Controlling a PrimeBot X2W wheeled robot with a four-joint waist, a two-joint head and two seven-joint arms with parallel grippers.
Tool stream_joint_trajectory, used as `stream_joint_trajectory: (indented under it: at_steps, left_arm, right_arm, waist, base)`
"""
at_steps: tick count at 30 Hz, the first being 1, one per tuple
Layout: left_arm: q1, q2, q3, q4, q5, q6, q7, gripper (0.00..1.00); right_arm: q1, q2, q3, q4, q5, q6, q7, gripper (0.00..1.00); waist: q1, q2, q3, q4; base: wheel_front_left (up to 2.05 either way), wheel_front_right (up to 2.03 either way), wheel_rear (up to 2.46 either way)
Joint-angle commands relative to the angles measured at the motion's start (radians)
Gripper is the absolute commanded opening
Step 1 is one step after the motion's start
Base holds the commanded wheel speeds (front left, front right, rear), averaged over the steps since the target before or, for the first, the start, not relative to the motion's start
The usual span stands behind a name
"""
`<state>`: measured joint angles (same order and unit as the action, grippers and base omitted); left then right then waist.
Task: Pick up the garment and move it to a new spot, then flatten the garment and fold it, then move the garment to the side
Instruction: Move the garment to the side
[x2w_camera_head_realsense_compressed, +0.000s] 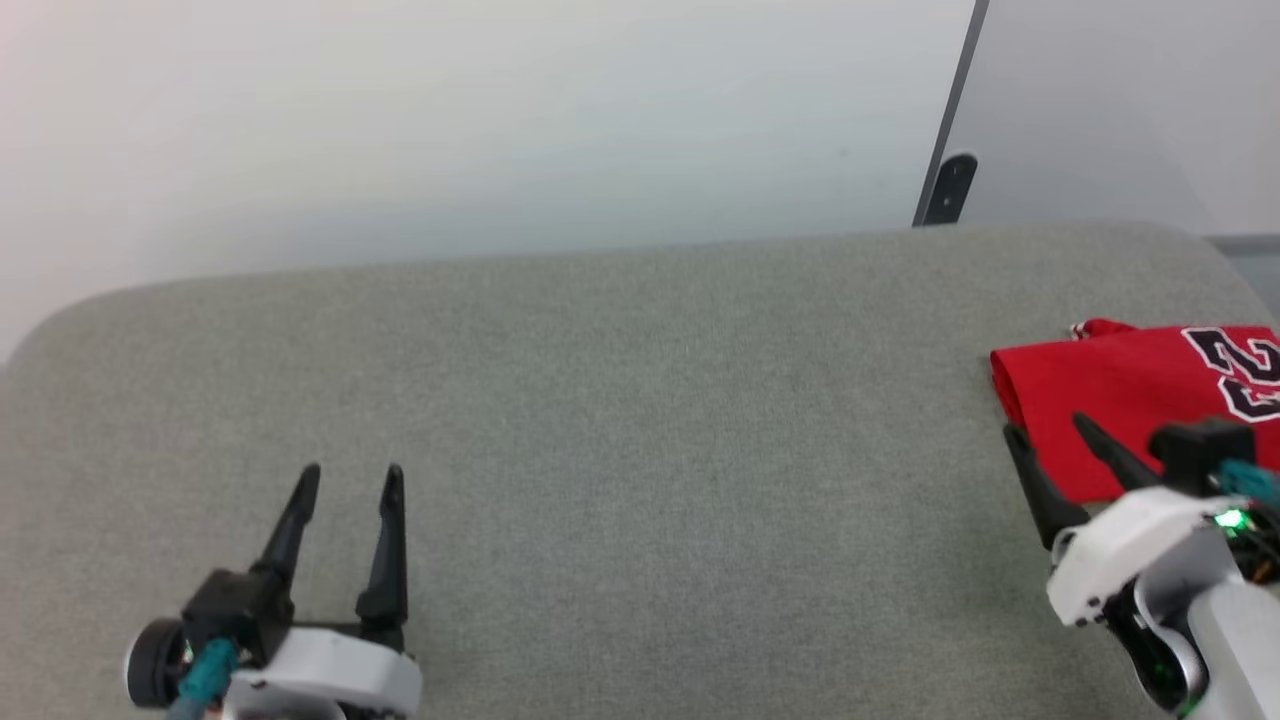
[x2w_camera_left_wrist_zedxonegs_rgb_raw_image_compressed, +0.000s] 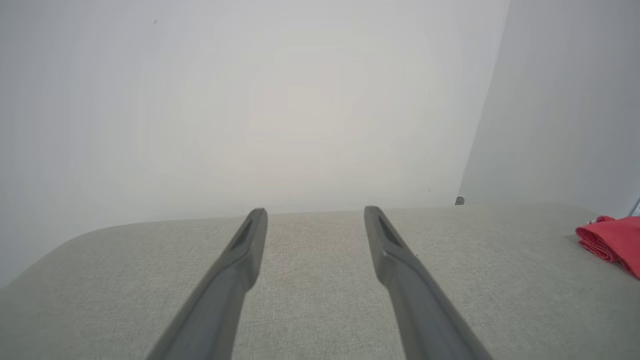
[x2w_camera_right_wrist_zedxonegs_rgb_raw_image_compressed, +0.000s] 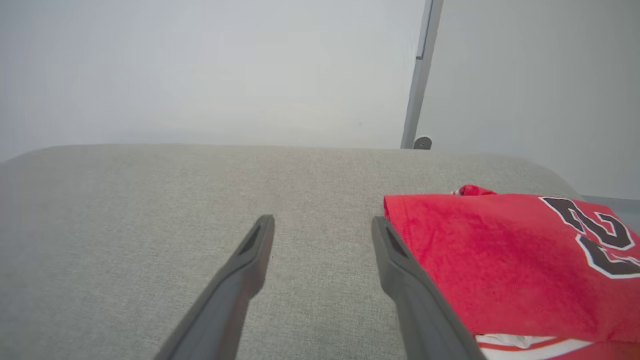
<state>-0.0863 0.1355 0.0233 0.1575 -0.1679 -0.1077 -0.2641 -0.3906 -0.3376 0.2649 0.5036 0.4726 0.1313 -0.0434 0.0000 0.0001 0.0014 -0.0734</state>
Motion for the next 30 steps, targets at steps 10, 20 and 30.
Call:
stream_joint_trajectory:
  at_steps: [10, 20, 30]
  left_arm:
    - [0.161, -0.040, 0.024, -0.045, 0.003, 0.014, 0.000, 1.00]
    - [0.312, -0.057, 0.040, -0.112, 0.006, 0.023, 0.000, 1.00]
    - [0.311, -0.058, 0.035, -0.127, 0.017, 0.025, 0.000, 1.00]
  right_arm:
    - [0.280, 0.087, -0.191, -0.240, -0.046, -0.001, 0.009, 1.00]
    - [0.475, 0.183, -0.295, -0.516, -0.137, -0.001, 0.106, 1.00]
    - [0.529, 0.210, -0.334, -0.621, -0.157, -0.001, 0.162, 1.00]
  waist:
    - [0.0000, -0.0001, -0.050, 0.015]
    - [0.0000, -0.0001, -0.057, 0.026]
    - [0.0000, -0.0001, -0.054, 0.028]
  base:
    - [0.00, 0.00, 0.00]
    - [0.00, 0.00, 0.00]
    - [0.00, 0.00, 0.00]
